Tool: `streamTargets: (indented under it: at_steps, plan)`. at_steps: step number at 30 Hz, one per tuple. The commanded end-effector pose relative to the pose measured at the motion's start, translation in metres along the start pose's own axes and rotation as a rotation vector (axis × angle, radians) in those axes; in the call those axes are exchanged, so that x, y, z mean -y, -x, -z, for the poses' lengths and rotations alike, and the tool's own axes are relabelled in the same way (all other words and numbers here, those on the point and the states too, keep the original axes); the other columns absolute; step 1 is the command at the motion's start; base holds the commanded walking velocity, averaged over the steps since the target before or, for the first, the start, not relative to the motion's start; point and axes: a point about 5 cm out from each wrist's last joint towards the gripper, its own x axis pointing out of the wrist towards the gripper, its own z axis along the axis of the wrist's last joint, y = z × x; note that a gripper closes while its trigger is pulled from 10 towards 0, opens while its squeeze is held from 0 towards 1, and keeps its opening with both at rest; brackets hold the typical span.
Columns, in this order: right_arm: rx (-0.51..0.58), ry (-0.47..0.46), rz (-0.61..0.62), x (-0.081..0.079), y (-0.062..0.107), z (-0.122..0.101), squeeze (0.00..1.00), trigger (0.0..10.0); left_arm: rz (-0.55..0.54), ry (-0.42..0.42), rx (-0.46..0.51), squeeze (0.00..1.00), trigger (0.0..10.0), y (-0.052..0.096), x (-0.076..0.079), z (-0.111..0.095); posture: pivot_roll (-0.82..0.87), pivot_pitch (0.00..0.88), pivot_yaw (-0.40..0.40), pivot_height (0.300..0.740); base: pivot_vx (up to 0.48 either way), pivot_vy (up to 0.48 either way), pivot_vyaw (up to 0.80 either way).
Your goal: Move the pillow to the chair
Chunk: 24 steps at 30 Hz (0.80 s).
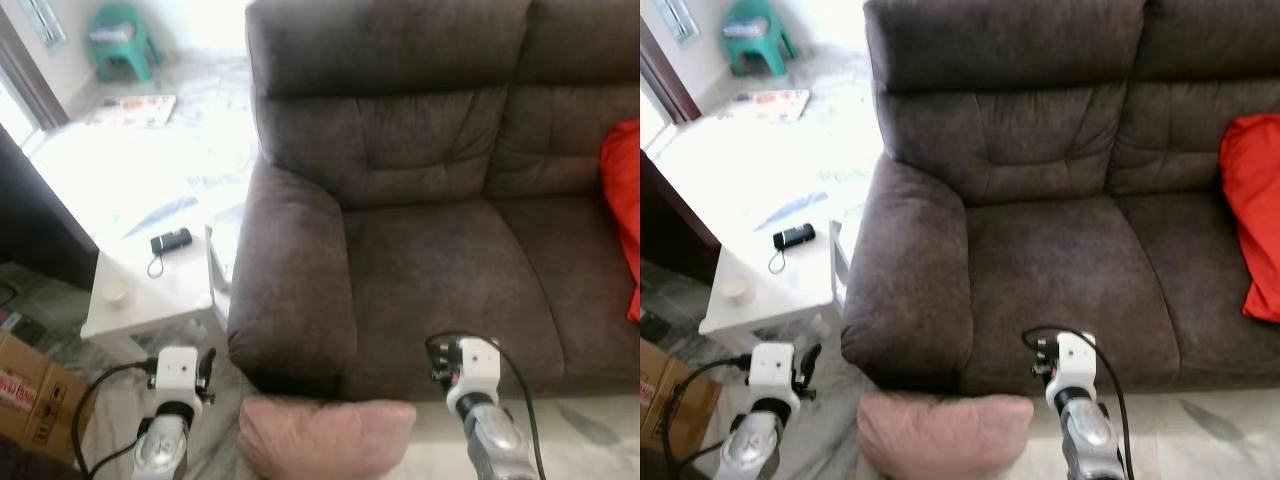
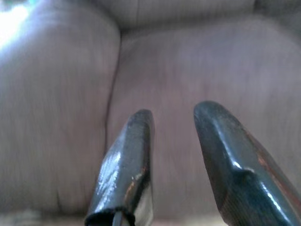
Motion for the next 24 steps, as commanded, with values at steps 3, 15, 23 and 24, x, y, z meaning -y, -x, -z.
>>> streamTargets:
  at_steps: [3, 15, 23, 24]
  plan:
    - [0.161, 0.019, -0.027, -0.007, -0.003, -0.028, 0.00, 10.0, -0.023, -0.038, 0.122, 0.00, 10.0, 0.004, -0.003, -0.026, 0.01, 0.052, 0.038, 0.740, 0.000, 0.000, 0.00]
    - [0.409, 0.094, -0.105, -0.020, 0.023, -0.082, 0.00, 10.0, -0.041, -0.041, 0.280, 0.00, 10.0, 0.006, 0.000, -0.080, -0.02, 0.000, 0.038, 0.740, 0.000, 0.000, 0.00]
    - [0.457, 0.123, -0.155, -0.027, 0.031, -0.103, 0.00, 10.0, -0.031, -0.024, 0.291, 0.00, 10.0, 0.004, 0.006, -0.094, -0.03, 0.000, 0.034, 0.740, 0.000, 0.000, 0.00]
    - [0.454, 0.107, -0.123, -0.023, 0.028, -0.106, 0.00, 10.0, -0.030, -0.019, 0.287, 0.00, 10.0, 0.004, 0.007, -0.094, -0.03, 0.000, 0.034, 0.740, 0.000, 0.000, 0.00]
